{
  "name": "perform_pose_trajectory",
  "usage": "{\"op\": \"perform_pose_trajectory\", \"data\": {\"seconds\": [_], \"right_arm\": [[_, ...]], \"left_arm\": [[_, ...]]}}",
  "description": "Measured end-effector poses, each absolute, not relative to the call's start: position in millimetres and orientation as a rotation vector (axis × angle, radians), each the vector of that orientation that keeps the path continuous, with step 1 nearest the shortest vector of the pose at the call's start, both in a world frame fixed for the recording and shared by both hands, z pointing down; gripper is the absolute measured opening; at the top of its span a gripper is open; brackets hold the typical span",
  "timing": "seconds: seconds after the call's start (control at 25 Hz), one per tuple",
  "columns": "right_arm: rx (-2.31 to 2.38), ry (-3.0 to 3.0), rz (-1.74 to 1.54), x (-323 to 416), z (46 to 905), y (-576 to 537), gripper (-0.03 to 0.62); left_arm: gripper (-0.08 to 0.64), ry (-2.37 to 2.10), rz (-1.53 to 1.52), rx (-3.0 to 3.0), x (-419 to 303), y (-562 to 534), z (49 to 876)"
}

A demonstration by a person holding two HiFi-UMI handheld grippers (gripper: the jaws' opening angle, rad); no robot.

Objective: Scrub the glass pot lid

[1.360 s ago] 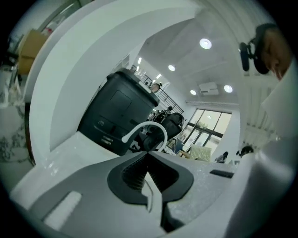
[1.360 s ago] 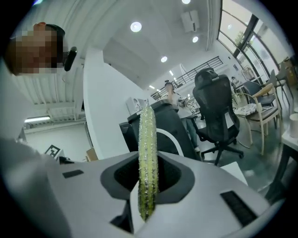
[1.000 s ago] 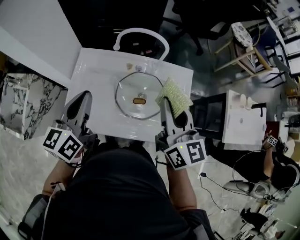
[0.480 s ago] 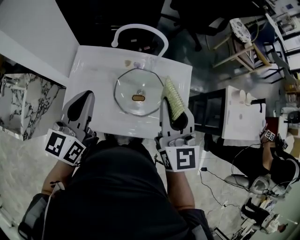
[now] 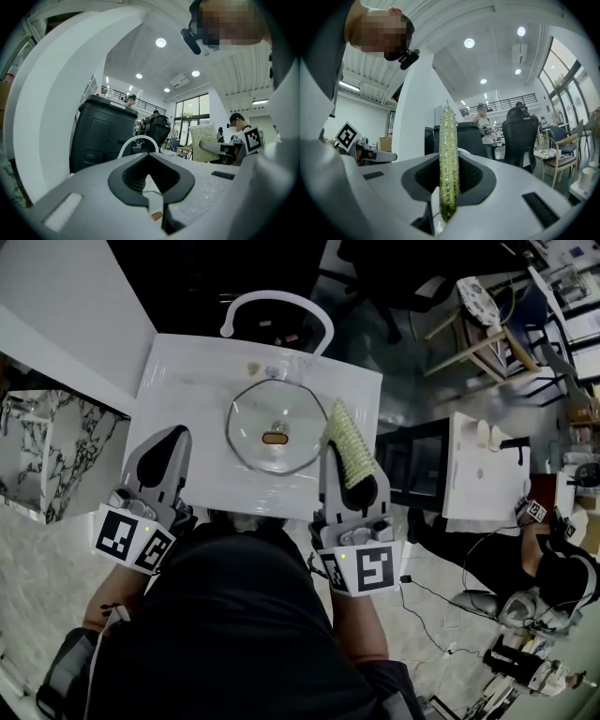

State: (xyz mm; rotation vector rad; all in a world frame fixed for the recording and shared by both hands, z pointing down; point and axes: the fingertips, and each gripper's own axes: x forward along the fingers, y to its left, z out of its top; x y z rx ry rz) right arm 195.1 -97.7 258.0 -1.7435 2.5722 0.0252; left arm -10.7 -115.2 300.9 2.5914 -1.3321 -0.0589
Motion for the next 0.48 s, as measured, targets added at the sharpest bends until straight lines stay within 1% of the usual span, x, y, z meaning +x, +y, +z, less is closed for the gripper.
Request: {"op": "perform_pose_trajectory", "data": {"seconds": [0.48], "right_arm": [[-1.735,2.573,0.007,200.6,261.5,-96.2,0.066]], "left_arm": [[0.0,-1.343,-0.045,2.6,-5.7,-112.1,304.9]]}}
